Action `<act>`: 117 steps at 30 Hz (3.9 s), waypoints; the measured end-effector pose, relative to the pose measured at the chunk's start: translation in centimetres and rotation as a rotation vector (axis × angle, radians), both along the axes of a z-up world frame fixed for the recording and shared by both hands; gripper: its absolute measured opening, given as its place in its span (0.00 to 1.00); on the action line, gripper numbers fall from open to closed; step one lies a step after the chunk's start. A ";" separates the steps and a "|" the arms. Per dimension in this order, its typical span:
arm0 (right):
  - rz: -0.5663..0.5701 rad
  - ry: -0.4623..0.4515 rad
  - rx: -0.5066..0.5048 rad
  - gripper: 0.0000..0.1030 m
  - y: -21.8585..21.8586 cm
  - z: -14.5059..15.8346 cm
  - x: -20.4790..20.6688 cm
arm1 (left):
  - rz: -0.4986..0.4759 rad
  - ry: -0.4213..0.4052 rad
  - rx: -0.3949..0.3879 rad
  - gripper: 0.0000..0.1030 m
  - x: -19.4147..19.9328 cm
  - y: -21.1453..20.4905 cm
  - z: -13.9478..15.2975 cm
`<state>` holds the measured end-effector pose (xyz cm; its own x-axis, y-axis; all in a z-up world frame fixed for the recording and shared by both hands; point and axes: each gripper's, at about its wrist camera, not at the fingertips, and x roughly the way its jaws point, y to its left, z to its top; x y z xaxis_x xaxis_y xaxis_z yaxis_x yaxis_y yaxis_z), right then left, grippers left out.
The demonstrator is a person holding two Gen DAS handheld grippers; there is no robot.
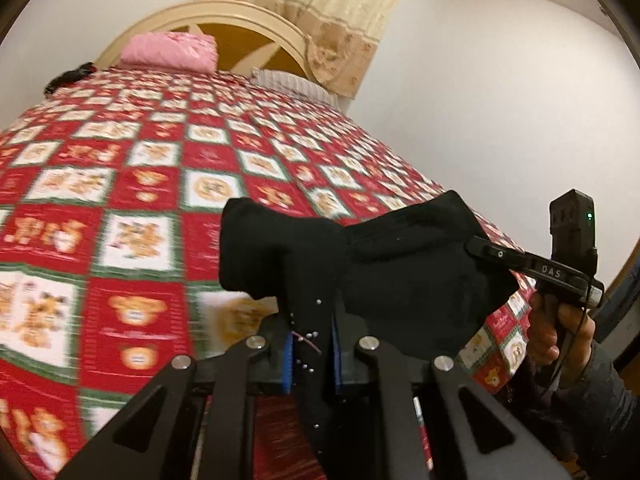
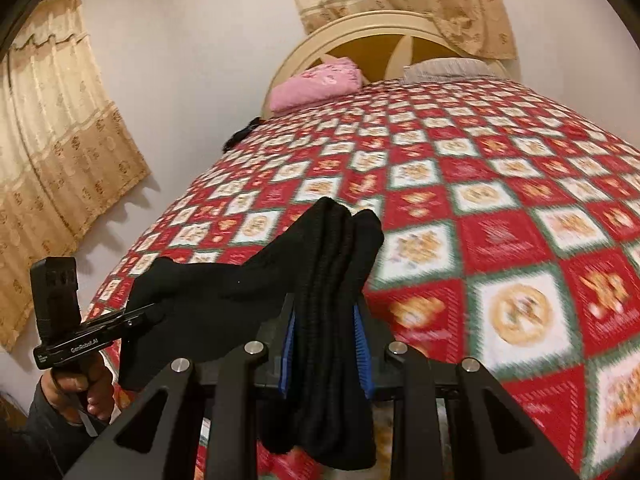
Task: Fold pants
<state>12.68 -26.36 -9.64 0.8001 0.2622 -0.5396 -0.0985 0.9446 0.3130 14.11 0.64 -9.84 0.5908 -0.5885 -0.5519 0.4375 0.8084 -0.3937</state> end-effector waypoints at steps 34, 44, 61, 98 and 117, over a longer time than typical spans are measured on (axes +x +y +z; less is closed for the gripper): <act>0.339 0.080 0.040 0.26 18.3 -1.9 15.8 | 0.345 0.028 0.076 0.14 0.7 16.8 -1.6; 0.323 0.143 -0.005 0.26 18.9 -3.6 16.9 | 0.361 0.095 0.086 0.24 1.5 17.3 -4.1; 0.178 0.207 0.022 0.55 15.1 -5.8 17.7 | 0.497 0.099 0.229 0.75 -1.3 18.3 -5.0; 0.047 -0.160 -0.229 0.69 16.2 3.9 -8.0 | 0.517 -0.197 0.161 0.99 -10.1 11.6 4.9; 0.056 -0.196 -0.205 0.69 16.2 3.7 -9.7 | 0.510 -0.186 0.175 1.00 -10.7 10.7 4.7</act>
